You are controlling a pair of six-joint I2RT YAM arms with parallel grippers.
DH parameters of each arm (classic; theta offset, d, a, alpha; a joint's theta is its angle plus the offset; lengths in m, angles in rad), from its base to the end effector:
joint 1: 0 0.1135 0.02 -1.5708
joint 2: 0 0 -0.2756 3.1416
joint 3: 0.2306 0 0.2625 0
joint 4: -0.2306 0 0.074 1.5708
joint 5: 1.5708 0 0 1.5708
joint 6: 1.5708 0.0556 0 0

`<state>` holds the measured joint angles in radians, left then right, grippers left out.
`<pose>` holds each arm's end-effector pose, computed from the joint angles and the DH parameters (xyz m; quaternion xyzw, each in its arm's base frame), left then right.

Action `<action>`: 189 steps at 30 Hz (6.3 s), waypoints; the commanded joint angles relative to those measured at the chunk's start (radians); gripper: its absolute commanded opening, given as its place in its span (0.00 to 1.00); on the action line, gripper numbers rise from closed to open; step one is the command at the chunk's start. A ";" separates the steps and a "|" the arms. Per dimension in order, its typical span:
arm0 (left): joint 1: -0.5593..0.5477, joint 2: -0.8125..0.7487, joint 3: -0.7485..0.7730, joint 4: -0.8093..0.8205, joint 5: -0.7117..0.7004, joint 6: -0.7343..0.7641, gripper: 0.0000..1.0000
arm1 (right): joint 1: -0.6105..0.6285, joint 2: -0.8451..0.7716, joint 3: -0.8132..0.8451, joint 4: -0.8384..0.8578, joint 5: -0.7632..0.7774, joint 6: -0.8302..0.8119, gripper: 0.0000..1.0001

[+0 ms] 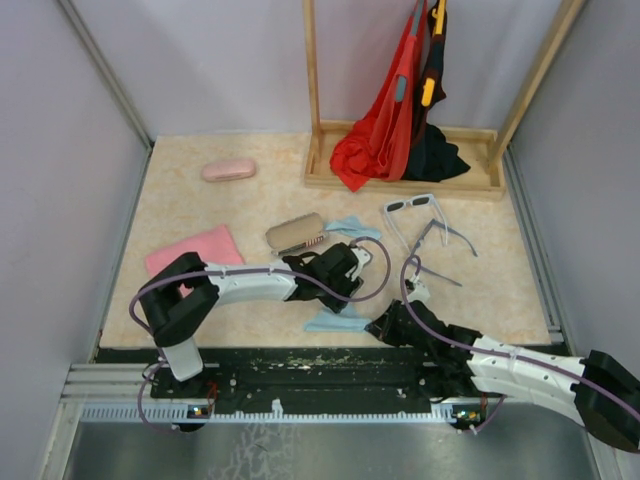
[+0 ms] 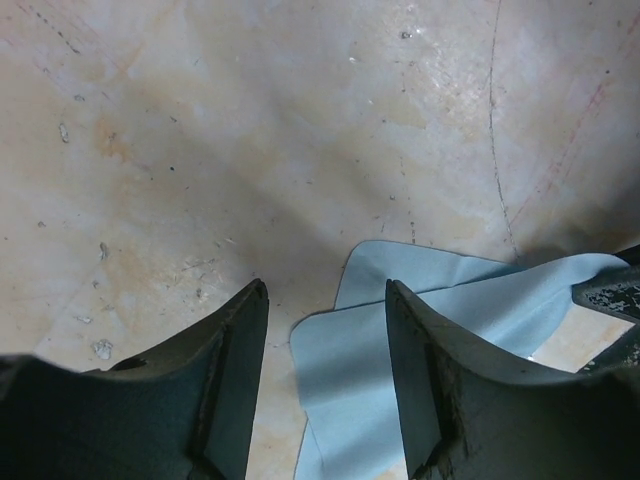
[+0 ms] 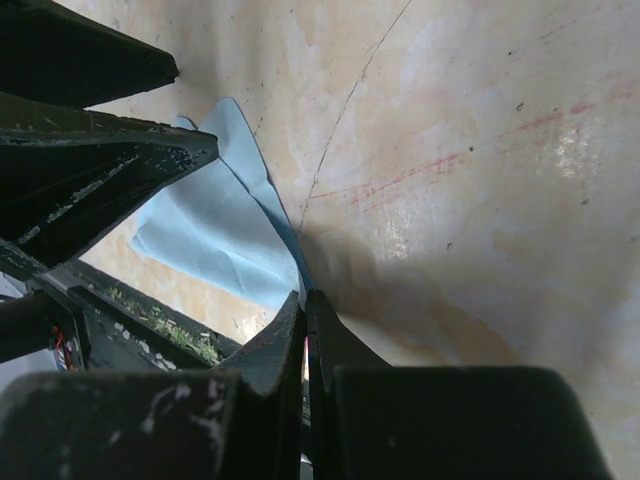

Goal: Organize the sunglasses
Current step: Adjust the glasses cleaning cloth at the center of the board, then fold the glasses cleaning cloth at the center of the board.

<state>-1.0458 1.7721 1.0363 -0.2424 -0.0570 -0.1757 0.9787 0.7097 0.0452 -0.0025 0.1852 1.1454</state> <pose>0.1918 -0.3248 0.1491 0.3954 0.8705 -0.1451 0.2547 0.0923 0.1189 0.1031 0.1148 0.8893 0.3392 0.2844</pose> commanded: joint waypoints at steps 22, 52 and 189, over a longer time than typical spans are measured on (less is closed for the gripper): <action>-0.055 -0.071 -0.089 -0.108 -0.138 -0.216 0.56 | -0.005 -0.001 -0.023 -0.017 -0.009 -0.018 0.00; -0.085 -0.037 -0.088 -0.077 -0.146 -0.203 0.10 | -0.005 -0.012 -0.021 -0.028 -0.016 -0.026 0.00; 0.062 -0.461 -0.680 0.683 -0.202 -0.140 0.12 | -0.125 0.639 0.400 0.252 -0.314 -0.897 0.03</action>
<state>-0.9726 1.3346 0.3744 0.4240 -0.2604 -0.2928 0.8368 1.3468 0.4446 0.1955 -0.1139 0.2611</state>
